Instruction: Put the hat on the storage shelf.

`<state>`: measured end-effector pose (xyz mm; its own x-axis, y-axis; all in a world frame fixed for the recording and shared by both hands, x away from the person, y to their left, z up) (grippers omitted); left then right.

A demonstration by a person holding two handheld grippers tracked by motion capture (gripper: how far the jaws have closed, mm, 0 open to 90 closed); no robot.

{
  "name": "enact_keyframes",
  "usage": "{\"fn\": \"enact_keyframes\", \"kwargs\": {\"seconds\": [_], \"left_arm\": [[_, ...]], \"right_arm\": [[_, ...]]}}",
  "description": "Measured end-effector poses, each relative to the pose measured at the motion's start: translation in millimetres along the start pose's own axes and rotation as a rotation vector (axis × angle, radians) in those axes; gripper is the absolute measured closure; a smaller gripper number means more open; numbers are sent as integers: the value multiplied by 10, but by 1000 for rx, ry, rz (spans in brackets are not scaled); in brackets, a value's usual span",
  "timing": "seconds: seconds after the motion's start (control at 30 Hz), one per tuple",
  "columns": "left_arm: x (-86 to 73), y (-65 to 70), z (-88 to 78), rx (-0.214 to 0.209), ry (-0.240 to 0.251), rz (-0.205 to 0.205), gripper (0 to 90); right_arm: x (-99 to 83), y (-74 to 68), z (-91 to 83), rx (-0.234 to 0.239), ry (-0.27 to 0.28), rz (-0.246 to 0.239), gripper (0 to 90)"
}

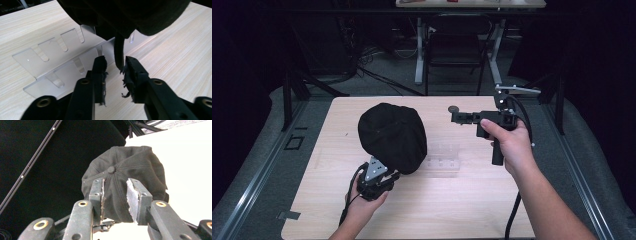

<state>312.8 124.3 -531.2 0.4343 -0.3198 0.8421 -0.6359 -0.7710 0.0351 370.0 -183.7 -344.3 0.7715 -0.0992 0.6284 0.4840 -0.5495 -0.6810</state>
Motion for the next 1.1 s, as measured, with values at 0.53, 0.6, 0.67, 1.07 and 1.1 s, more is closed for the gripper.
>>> {"fn": "enact_keyframes", "kwargs": {"seconds": [0.53,0.6,0.67,1.07,1.1], "left_arm": [[-115,-160,-318,-47,8,-76,503],[-141,-196,-354,-46,6,-96,502],[-187,-232,-395,-44,-1,-108,503],[-577,-471,-505,-27,4,-187,451],[-602,-495,-505,-23,0,-189,452]], "right_arm": [[-200,16,-223,-81,-8,-81,645],[-228,25,-239,-92,-8,-91,638],[-273,42,-258,-96,-9,-94,633],[-593,210,-332,-186,-15,-152,585],[-620,221,-332,-194,-15,-162,574]]}}
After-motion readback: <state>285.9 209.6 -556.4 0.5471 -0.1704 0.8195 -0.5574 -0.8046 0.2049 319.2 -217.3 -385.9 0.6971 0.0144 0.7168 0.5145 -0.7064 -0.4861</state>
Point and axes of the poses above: each handheld gripper's, and its own axes: z roughly forward along the jaws, x roughly out of its top, y roughly to its right, the point moved 3 cm from there along z, roughly forward along the jaws, and after that the axes turned 3 degrees about -z, right-handed, at the moved point
